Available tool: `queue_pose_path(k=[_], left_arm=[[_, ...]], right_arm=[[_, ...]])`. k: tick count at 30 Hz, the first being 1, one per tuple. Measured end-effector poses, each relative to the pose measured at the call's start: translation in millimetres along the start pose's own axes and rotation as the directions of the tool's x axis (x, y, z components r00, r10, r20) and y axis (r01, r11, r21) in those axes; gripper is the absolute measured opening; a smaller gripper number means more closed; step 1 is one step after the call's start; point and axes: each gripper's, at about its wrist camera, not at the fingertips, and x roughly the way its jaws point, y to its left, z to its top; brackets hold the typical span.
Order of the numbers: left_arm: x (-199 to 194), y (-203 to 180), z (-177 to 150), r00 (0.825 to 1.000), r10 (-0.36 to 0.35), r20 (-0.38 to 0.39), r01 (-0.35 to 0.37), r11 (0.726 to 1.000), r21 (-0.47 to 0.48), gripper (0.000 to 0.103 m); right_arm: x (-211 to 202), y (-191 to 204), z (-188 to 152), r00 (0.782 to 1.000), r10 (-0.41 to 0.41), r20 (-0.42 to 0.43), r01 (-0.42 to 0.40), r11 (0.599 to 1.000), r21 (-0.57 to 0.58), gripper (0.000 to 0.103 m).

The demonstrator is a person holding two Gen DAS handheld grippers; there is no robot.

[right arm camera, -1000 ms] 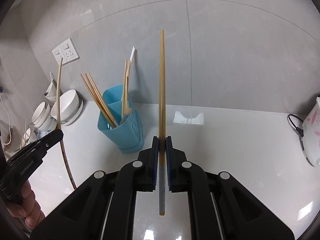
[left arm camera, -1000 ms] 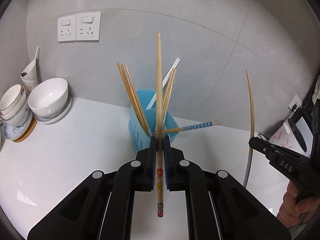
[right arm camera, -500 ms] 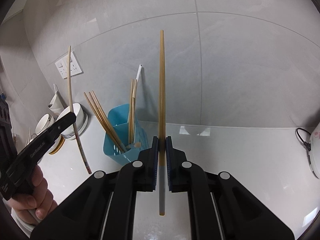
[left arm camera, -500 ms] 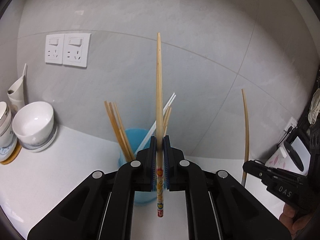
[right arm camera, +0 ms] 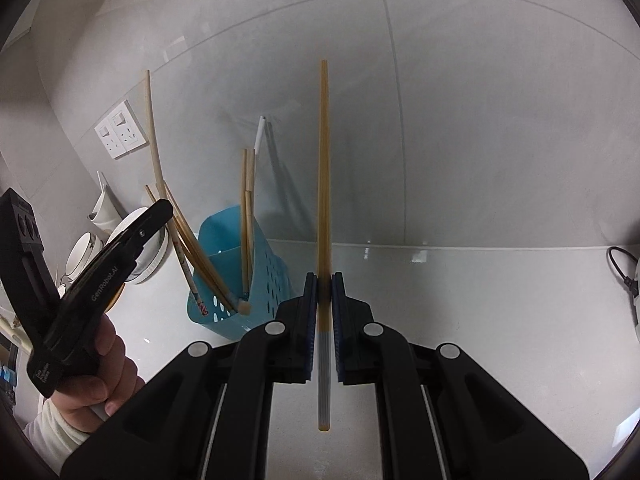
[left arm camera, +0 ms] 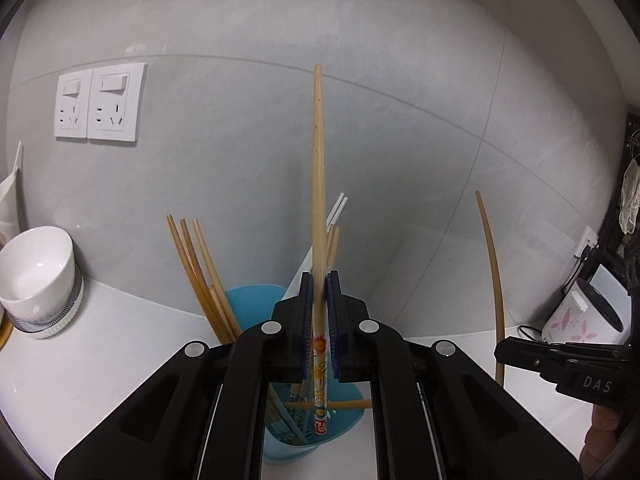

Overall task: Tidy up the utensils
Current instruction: 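Lower the left tool's printed chopstick into the blue holder and open it, then lower the right tool's chopstick into the blue holder and open it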

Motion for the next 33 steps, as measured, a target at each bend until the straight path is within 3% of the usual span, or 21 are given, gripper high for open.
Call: queue_pose_path(k=[13, 21, 23, 25, 28, 33], left_arm=[[11.6, -2.1, -19.4, 0.998, 0.017, -0.063, -0.016, 1.000, 0.015, 0.011], [-8.0, -5.6, -12.8, 0.988, 0.061, -0.143, -0.053, 0.997, 0.058, 0.053], [-13.0, -4.6, -10.9, 0.981, 0.082, -0.175, -0.071, 0.995, 0.070, 0.069], [-19.5, -1.7, -10.2, 0.974, 0.097, -0.204, -0.083, 0.993, 0.078, 0.074], [-28.6, 2.3, -12.7, 0.965, 0.118, -0.236, -0.101, 0.992, 0.081, 0.090], [-40.9, 10.3, -11.9, 0.954, 0.165, -0.250, -0.145, 0.985, 0.097, 0.097]], right_arm=[[-0.6, -0.8, -4.4, 1.000, 0.005, 0.000, -0.005, 1.000, 0.004, 0.006], [-14.3, 6.9, 0.3, 0.999, 0.037, 0.038, -0.036, 0.999, -0.016, 0.007], [-17.6, 12.8, 3.4, 0.997, 0.051, 0.054, -0.050, 0.998, -0.028, 0.007], [-19.7, 18.0, 6.7, 0.995, 0.068, 0.067, -0.066, 0.997, -0.035, 0.007], [-22.4, 28.3, 13.3, 0.991, 0.102, 0.088, -0.098, 0.994, -0.047, 0.007], [-25.3, 47.9, 25.1, 0.978, 0.169, 0.121, -0.161, 0.984, -0.073, 0.007]])
